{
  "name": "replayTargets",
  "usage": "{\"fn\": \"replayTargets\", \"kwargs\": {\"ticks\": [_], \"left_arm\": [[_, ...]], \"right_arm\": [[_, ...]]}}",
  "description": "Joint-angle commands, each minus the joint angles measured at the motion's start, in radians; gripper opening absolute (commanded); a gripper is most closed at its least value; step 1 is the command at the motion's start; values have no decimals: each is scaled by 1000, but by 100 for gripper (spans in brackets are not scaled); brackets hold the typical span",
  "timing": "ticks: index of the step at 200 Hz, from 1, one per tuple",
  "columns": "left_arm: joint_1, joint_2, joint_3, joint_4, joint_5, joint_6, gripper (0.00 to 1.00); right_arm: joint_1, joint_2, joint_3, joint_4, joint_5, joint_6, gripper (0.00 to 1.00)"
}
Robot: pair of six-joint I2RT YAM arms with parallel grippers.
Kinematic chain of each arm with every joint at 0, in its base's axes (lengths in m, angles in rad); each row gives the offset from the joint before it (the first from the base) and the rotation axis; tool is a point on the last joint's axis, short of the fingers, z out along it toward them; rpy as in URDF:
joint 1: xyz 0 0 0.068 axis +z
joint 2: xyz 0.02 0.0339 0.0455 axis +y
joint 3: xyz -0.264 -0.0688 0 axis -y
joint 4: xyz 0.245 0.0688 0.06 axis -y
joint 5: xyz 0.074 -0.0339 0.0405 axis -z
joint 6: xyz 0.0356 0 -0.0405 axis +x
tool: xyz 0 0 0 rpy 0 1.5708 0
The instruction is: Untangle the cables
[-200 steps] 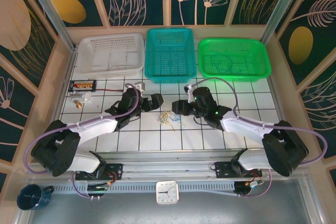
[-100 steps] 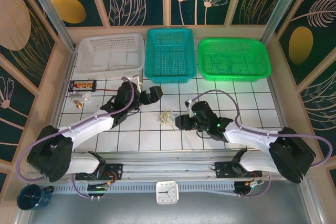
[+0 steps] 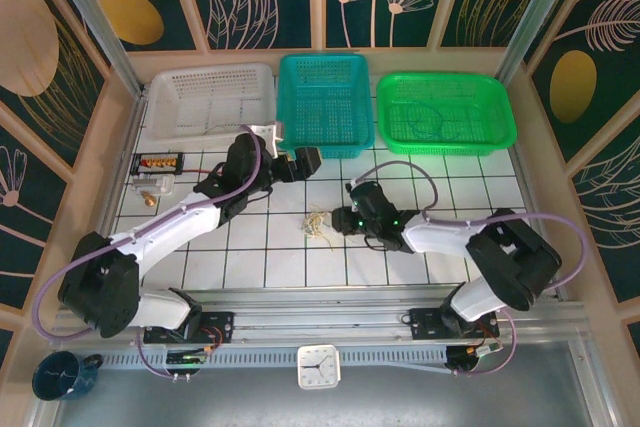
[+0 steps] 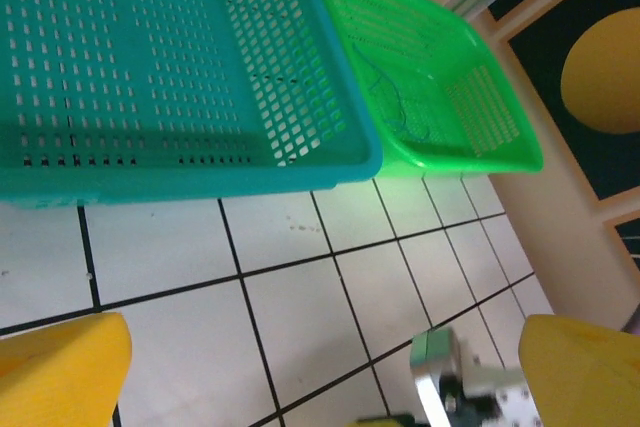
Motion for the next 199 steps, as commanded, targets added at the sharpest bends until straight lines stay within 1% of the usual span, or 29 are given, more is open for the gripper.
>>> {"fn": "replayTargets", "kwargs": {"ticks": [1, 26, 47, 84, 112, 134, 152, 171, 181, 199], "left_arm": [[5, 5, -9, -13, 20, 23, 99], [6, 7, -33, -3, 12, 25, 99], [5, 7, -49, 6, 7, 25, 99], [6, 10, -70, 22, 17, 33, 99], [5, 25, -93, 39, 56, 36, 99], [6, 35, -115, 66, 116, 30, 99], [0, 35, -138, 89, 165, 21, 99], [-31, 28, -151, 78, 163, 32, 97], [-64, 24, -148, 56, 142, 53, 93], [-136, 26, -128, -12, 68, 115, 86]], "right_arm": [[-41, 42, 63, 56, 31, -31, 29], [-98, 72, 88, 68, 10, -34, 28], [-124, 49, 82, 57, -18, -38, 28], [-127, -90, 25, -6, -34, -34, 30], [-125, -216, -40, -44, -68, 1, 32], [-112, -297, -93, -46, -117, 43, 36], [-83, -330, -126, -34, -155, 78, 40], [-52, -342, -154, -17, -172, 112, 41], [-44, -343, -165, -17, -167, 122, 41], [-47, -352, -190, -15, -137, 131, 41]]}}
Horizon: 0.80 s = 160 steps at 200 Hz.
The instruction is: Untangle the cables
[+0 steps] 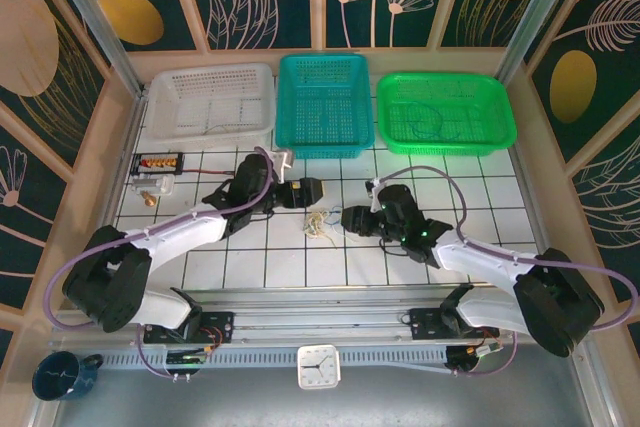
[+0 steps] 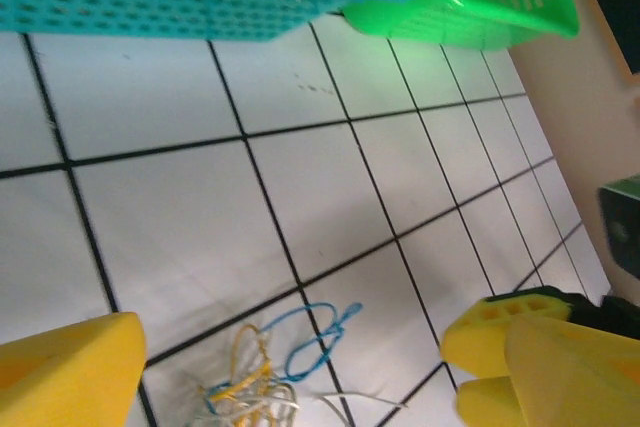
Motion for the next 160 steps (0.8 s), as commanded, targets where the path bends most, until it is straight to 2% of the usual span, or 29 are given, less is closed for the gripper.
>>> {"fn": "replayTargets", "kwargs": {"ticks": [1, 44, 83, 125, 160], "left_arm": [[-81, -4, 17, -51, -44, 77, 85], [-189, 14, 44, -147, -146, 165, 56], [-271, 79, 121, -223, -207, 223, 43], [-296, 165, 186, -280, -284, 224, 44], [-299, 193, 202, -301, -280, 226, 38]], "right_arm": [[2, -26, -35, 2, 10, 41, 41], [-99, -55, -63, -9, 14, 37, 43], [-178, -86, -42, -28, -10, 7, 44], [-228, -87, -34, -25, -24, 5, 44], [-241, -91, -48, -16, -23, 13, 45]]}}
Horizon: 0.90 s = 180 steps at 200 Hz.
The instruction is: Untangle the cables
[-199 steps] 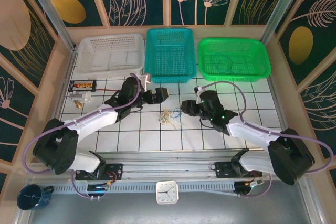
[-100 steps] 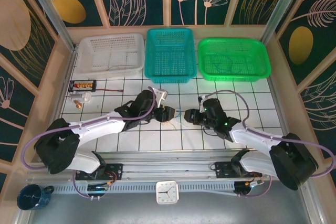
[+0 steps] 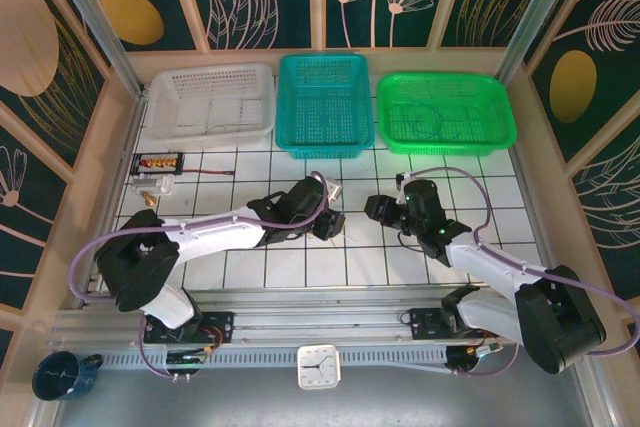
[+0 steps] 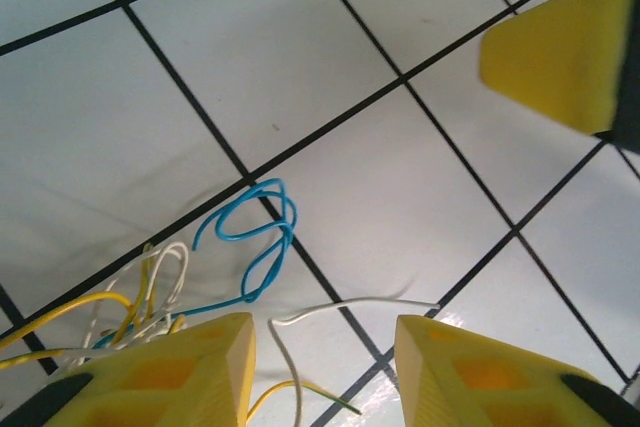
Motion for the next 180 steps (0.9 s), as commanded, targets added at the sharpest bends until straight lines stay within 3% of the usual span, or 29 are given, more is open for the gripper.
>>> {"fn": "replayTargets", "kwargs": {"ticks": [1, 140, 180], "left_arm": [[-8, 21, 33, -52, -23, 17, 38], [-22, 109, 53, -98, -96, 54, 43], [-23, 131, 53, -91, -104, 59, 32]], "right_arm": [[-13, -21, 4, 1, -9, -7, 45], [-31, -14, 3, 33, -37, 10, 45], [-33, -19, 6, 31, -38, 12, 45]]}}
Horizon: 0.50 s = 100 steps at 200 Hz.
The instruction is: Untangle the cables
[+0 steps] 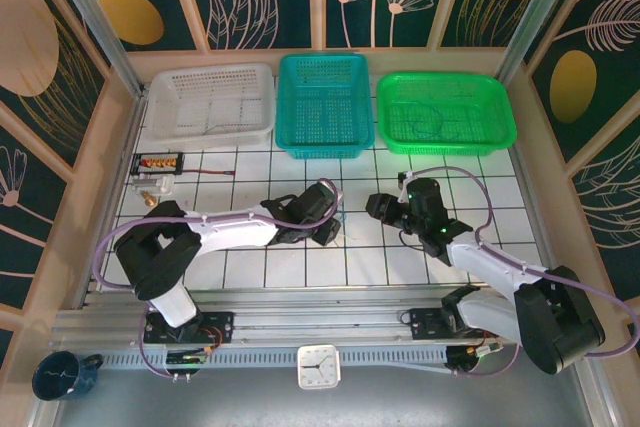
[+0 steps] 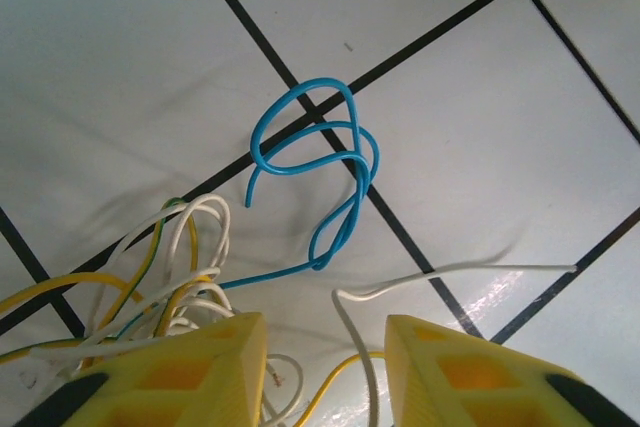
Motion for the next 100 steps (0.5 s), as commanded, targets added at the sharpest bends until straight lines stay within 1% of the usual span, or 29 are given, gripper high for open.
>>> {"fn": "replayTargets", "kwargs": {"ticks": [1, 36, 71, 82, 100], "left_arm": [[-5, 21, 20, -17, -17, 13, 32], [-7, 15, 20, -8, -3, 10, 18], [-6, -37, 29, 6, 11, 0, 3], [-5, -59, 32, 14, 14, -4, 0], [-6, -92, 28, 30, 9, -14, 0]], "right_arm": [[-8, -20, 6, 23, -8, 7, 45], [-10, -18, 16, 21, -16, 9, 45], [-9, -17, 42, 14, -36, 7, 45], [-11, -19, 53, 11, -42, 5, 45], [-13, -17, 73, 7, -52, 4, 47]]}}
